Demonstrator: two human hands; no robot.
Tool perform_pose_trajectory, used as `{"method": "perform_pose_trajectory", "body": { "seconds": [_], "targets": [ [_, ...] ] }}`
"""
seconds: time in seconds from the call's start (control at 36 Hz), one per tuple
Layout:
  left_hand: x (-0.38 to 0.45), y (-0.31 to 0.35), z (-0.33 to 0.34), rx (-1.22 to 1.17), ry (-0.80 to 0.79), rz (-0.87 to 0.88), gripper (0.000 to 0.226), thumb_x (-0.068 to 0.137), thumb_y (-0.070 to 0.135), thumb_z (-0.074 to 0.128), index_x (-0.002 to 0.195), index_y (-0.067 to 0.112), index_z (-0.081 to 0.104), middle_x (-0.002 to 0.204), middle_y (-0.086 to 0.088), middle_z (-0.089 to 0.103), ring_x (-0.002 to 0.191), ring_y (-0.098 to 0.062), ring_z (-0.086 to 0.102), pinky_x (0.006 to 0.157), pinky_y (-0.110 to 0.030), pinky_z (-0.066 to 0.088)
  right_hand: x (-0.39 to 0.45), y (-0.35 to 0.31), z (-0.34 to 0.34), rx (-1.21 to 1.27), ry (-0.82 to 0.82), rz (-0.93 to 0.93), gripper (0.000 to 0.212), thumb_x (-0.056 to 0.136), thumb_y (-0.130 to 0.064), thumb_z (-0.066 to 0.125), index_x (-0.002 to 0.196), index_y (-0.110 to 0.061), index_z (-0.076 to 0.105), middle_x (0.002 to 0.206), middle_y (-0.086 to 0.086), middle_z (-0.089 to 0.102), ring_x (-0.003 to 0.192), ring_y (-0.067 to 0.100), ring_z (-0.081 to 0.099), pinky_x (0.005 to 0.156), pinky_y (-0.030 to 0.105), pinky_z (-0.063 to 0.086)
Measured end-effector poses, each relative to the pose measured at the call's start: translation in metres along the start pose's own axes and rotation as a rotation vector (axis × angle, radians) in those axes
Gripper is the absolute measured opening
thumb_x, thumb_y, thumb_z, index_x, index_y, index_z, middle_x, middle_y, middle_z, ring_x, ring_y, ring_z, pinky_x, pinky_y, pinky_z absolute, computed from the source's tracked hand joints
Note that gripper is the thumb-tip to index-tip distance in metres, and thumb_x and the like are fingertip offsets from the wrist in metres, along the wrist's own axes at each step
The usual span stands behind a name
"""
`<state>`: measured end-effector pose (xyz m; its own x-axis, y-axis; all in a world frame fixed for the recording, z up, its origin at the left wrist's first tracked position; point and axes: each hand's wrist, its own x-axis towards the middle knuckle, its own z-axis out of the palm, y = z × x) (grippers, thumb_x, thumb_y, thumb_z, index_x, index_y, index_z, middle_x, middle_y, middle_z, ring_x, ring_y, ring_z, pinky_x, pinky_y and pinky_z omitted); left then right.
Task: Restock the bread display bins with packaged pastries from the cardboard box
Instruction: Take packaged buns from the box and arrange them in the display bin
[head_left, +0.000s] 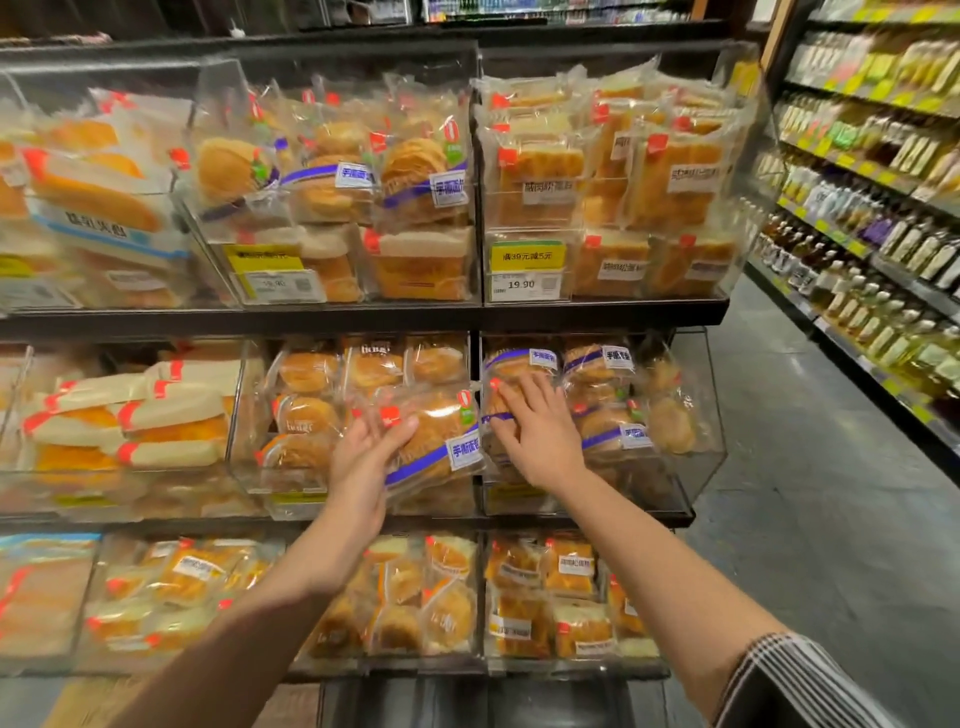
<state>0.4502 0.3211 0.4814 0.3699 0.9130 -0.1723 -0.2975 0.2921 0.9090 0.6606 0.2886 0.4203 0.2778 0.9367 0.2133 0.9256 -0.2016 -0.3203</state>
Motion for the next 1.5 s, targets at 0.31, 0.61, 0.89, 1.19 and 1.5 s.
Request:
{"method": "perform_pose_trajectory", "body": {
  "seconds": [0.31, 0.61, 0.89, 1.19, 1.5],
  "targets": [
    [-0.017, -0.010, 0.001, 0.007, 0.020, -0.075, 0.045, 0.088, 0.010, 0.061, 0.132, 0.009, 0.053, 0.111, -0.008, 0.071, 0.098, -0.020, 0.070, 0.068, -0.028, 0.060, 0.004, -0.001, -0.022, -0.117, -0.252, 0.004, 0.060, 0.101, -0.051, 0.025, 0.154, -0.028, 0.012, 0.162, 0.004, -0.002, 0.148, 0.024, -0.011, 0.121, 0.043, -0.003],
    [-0.029, 0.001, 0.006, 0.056, 0.040, -0.178, 0.052, 0.082, 0.010, 0.069, 0.130, 0.019, 0.051, 0.105, -0.010, 0.072, 0.092, -0.022, 0.071, 0.083, -0.039, 0.057, -0.019, 0.004, -0.058, 0.306, 0.216, 0.042, 0.053, 0.099, -0.030, 0.050, 0.148, -0.019, 0.033, 0.159, 0.005, 0.018, 0.148, 0.020, 0.010, 0.119, 0.036, 0.009],
    [-0.040, -0.019, 0.062, 0.253, -0.135, -0.067, 0.028, 0.086, 0.007, 0.065, 0.108, 0.025, 0.061, 0.108, -0.002, 0.071, 0.099, -0.018, 0.068, 0.090, -0.042, 0.055, -0.114, -0.027, -0.063, 0.003, 0.085, -0.326, 0.114, 0.067, -0.054, 0.078, 0.153, -0.026, 0.009, 0.161, 0.007, 0.003, 0.149, 0.024, -0.001, 0.117, 0.042, 0.011],
    [-0.016, -0.042, 0.094, 0.775, -0.325, 0.136, 0.043, 0.095, 0.030, 0.055, 0.137, 0.023, 0.047, 0.157, 0.005, 0.020, 0.143, -0.014, 0.022, 0.112, -0.029, 0.017, -0.097, 0.033, -0.091, -0.051, 0.146, -0.048, 0.088, 0.072, -0.027, 0.074, 0.148, -0.016, 0.030, 0.139, 0.005, 0.043, 0.129, 0.024, 0.037, 0.103, 0.042, 0.037],
    [0.069, -0.057, 0.121, 1.589, -0.395, 0.568, 0.053, 0.102, 0.038, 0.034, 0.151, 0.018, 0.026, 0.160, -0.003, 0.014, 0.148, -0.019, 0.004, 0.120, -0.037, -0.001, -0.027, 0.072, -0.078, -0.228, -0.192, 0.155, 0.086, 0.084, -0.017, 0.062, 0.154, -0.023, 0.012, 0.159, 0.011, 0.003, 0.147, 0.029, -0.006, 0.116, 0.057, 0.005]
  ]
}}
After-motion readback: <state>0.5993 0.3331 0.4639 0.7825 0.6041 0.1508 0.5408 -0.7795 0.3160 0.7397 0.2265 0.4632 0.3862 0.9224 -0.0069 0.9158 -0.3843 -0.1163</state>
